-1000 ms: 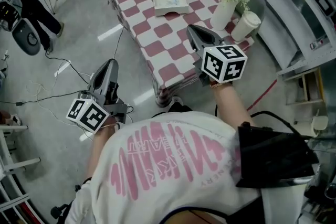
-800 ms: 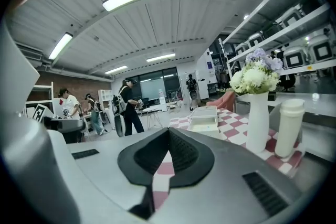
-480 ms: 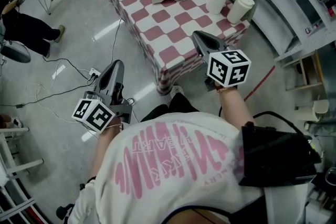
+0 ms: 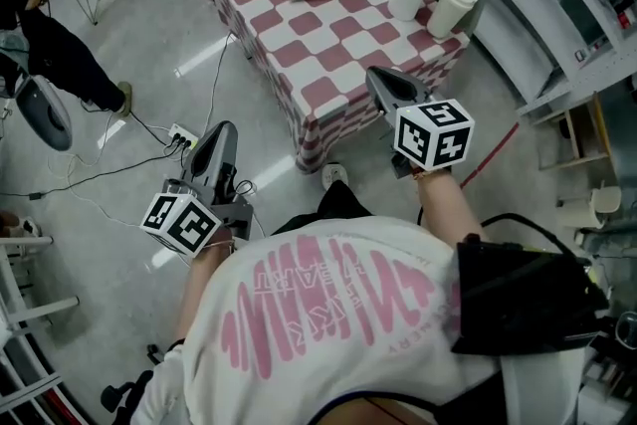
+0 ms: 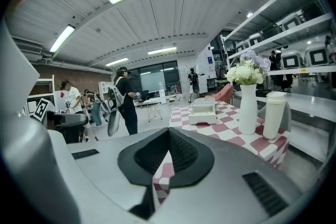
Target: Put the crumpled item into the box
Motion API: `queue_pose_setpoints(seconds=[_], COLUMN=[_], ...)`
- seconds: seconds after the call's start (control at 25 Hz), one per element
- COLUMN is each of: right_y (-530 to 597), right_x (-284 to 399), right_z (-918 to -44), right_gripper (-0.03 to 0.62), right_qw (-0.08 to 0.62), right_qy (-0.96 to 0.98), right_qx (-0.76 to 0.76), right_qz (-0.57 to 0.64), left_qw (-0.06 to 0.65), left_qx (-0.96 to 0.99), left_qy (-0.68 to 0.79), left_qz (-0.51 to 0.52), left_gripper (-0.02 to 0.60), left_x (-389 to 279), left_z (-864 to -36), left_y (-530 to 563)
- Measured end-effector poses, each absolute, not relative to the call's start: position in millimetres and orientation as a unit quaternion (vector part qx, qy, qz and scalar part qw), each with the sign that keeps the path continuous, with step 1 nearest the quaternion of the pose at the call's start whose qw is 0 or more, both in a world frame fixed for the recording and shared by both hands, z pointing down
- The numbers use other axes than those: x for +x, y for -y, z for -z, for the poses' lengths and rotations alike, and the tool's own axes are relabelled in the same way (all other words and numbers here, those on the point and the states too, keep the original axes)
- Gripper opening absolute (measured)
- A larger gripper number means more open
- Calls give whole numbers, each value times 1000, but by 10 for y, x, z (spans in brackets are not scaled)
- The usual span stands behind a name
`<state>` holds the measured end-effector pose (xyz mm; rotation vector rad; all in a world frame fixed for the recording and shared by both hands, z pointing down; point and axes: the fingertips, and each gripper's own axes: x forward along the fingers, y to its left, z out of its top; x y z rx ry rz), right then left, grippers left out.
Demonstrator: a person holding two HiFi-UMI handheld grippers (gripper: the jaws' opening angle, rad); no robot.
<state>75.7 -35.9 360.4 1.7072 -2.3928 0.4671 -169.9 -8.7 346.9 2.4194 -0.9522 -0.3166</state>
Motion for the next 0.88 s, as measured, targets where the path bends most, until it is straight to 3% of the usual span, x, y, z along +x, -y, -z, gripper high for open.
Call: queue_pose_setpoints(seconds=[0.88], right_y=[88], right_x=[891], right_z=[-3759], right_gripper=[5], right_qw=[97], right_qy=[791], right_qx=[578], right_qz=[-176], left_qw=[271], left_qx=[890], left_qy=[348], left_qz=[117], left_gripper=[8], left_x=[-1617], left_z=[-3536], left_y=[-101])
